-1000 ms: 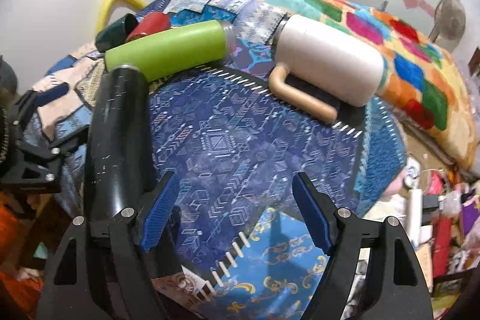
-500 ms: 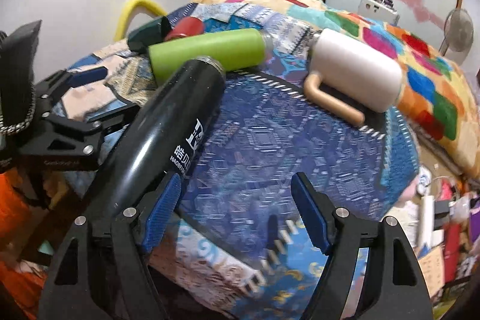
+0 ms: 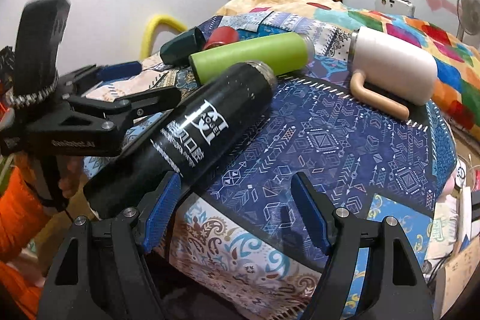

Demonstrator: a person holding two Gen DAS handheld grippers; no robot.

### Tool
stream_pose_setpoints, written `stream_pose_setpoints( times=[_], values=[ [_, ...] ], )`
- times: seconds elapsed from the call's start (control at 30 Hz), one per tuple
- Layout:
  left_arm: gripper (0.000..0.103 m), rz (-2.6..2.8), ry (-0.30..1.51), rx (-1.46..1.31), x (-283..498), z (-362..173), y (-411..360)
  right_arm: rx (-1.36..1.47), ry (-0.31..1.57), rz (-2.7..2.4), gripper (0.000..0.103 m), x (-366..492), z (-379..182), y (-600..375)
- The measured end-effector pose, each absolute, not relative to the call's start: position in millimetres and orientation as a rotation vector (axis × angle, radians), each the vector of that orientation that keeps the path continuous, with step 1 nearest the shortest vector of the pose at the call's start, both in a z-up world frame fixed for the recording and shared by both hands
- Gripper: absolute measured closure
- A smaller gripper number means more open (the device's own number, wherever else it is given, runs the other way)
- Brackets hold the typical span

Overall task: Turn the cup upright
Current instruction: 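Grasp the black thermos with the left gripper while the right gripper releases it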

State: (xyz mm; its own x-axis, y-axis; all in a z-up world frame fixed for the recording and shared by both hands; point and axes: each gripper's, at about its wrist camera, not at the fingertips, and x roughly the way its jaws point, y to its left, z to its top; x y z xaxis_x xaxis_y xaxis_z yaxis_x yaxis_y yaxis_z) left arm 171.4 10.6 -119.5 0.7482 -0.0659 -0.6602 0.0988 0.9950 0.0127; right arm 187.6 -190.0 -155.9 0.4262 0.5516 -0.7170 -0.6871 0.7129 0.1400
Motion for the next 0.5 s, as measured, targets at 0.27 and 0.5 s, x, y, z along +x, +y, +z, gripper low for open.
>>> stream_pose_setpoints(
  times=[0.27,0.5],
  values=[
    [0.016,-0.225,0.919,0.064,206.9,-125.6,-18.4,-0.166,0.765,0.696,0.029,189.1,-146.5,-213.5],
    [0.029,-0.251,1.072,0.055,232.4,-142.5,-34.1,-0.143,0.719,0.654,0.029,191.6,-137.7,-234.1]
  ],
)
